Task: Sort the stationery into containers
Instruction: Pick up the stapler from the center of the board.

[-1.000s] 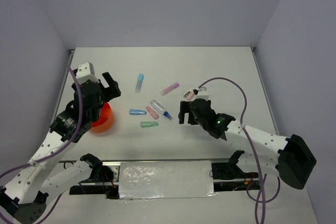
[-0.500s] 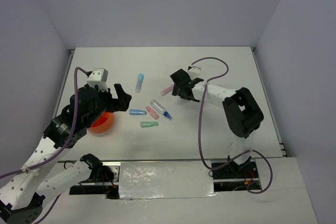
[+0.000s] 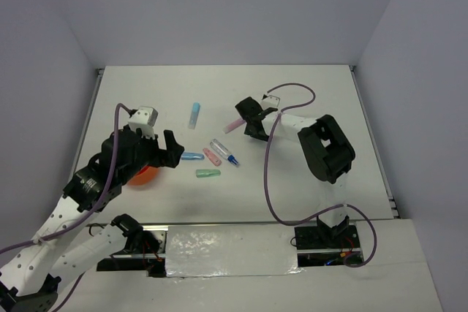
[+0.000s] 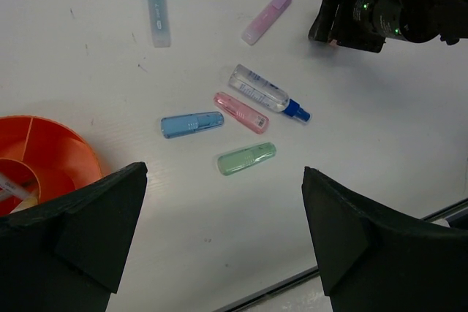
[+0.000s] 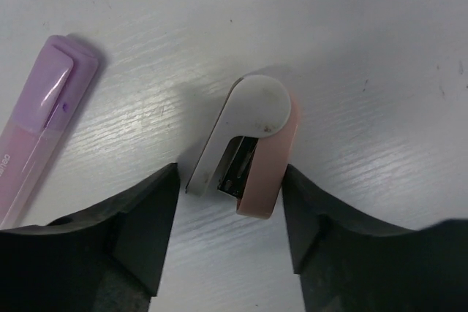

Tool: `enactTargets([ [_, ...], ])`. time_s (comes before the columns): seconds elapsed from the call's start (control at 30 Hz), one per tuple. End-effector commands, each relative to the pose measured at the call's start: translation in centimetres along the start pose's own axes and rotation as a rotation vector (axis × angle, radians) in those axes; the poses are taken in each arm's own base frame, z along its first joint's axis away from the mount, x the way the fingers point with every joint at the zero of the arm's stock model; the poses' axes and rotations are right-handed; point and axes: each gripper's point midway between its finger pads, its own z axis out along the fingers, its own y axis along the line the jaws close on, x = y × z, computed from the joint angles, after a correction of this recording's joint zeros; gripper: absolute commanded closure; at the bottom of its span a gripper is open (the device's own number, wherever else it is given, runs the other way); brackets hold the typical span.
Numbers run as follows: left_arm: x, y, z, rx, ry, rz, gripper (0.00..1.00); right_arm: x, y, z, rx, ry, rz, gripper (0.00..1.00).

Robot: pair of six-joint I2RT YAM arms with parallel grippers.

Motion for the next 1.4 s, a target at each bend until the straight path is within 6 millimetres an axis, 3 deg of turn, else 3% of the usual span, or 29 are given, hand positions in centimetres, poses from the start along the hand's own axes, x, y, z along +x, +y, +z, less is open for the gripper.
enactTargets([
  [0.0,-0.6,-0.7,0.0,0.042,-0.032,0.011,0.01,0.9,-1.6,0.9,0.035,0.026,-0.004,0.39],
  [0.2,-1.1,-1.1,-0.2,0.056,-0.044,0.001,0.01,0.3,-1.6,0.2,-0.001,0.002,-0.036,0.7],
  [0.27,-1.6,-1.7,-0.3,0.084,-0.052,-0.009,0.01,-1.0,-1.0,-0.9,-0.049,-0.044,-0.051,0.85],
  [0.3,-2.2,-2.2,-0.5,0.108,-0.074,-0.017,0.01,-0.7,-1.4,-1.3,-0.062,-0.054,-0.108,0.89],
  [0.33,-2.4,-3.1,-0.6,0.15,-0.074,-0.032,0.01,-2.9,-0.4,-3.2,-0.122,-0.113,-0.102,0.9],
  [0.37,-2.9,-3.6,-0.8,0.177,-0.088,-0.046,0.01,-2.7,0.5,-4.4,-0.184,-0.154,-0.126,0.9],
  [0.4,-3.6,-4.3,-0.8,0.207,-0.113,-0.06,0.01,-2.0,-0.3,-5.0,-0.192,-0.178,-0.202,0.9],
  [0.43,-3.8,-5.1,-0.8,0.243,-0.107,-0.094,0.01,-3.5,0.1,-7.8,-0.255,-0.246,-0.203,0.89],
  [0.47,-4.1,-5.5,-0.9,0.26,-0.117,-0.116,0.01,-3.6,1.9,-10.2,-0.345,-0.301,-0.226,0.89],
  [0.5,-4.9,-5.8,-0.8,0.272,-0.142,-0.141,0.01,-3.8,1.8,-12.9,-0.424,-0.348,-0.249,0.88],
  [0.57,-4.9,-6.8,-0.4,0.311,-0.13,-0.215,0.01,-1.0,4.5,-17.6,-0.627,-0.409,-0.415,0.88],
  [0.6,-5.1,-7.2,-0.4,0.328,-0.132,-0.24,0.01,-0.3,5.1,-19.6,-0.699,-0.442,-0.455,0.87],
  [0.63,-5.5,-7.8,-0.2,0.351,-0.136,-0.293,0.01,-0.5,5.9,-23.3,-0.838,-0.51,-0.492,0.87],
  [0.7,-5.3,-8.5,0.2,0.379,-0.121,-0.34,0.01,1.9,6.1,-25.9,-0.967,-0.528,-0.54,0.87],
  [0.73,-5.9,-9.3,0.1,0.423,-0.139,-0.377,0.01,2.3,6.3,-29.3,-1.083,-0.573,-0.529,0.87],
  [0.93,-5.4,-11.8,-0.1,0.549,-0.108,-0.485,0.01,4.1,5.5,-36.0,-1.236,-0.68,-0.556,0.86],
  [1.1,-4.5,-12.6,0.6,0.555,-0.074,-0.495,0.04,3.7,5.9,-37.9,-1.226,-0.71,-0.554,0.86],
  [1.2,-3.8,-13.0,1.1,0.566,-0.047,-0.489,0.15,3.8,6.6,-38.0,-1.206,-0.726,-0.59,0.86],
  [1.23,-3.9,-13.3,1.0,0.576,-0.041,-0.482,0.23,3.6,6.6,-38.0,-1.198,-0.731,-0.589,0.86],
  [1.37,-3.7,-13.3,1.3,0.562,-0.027,-0.457,0.27,2.9,6.8,-37.7,-1.148,-0.744,-0.573,0.86],
])
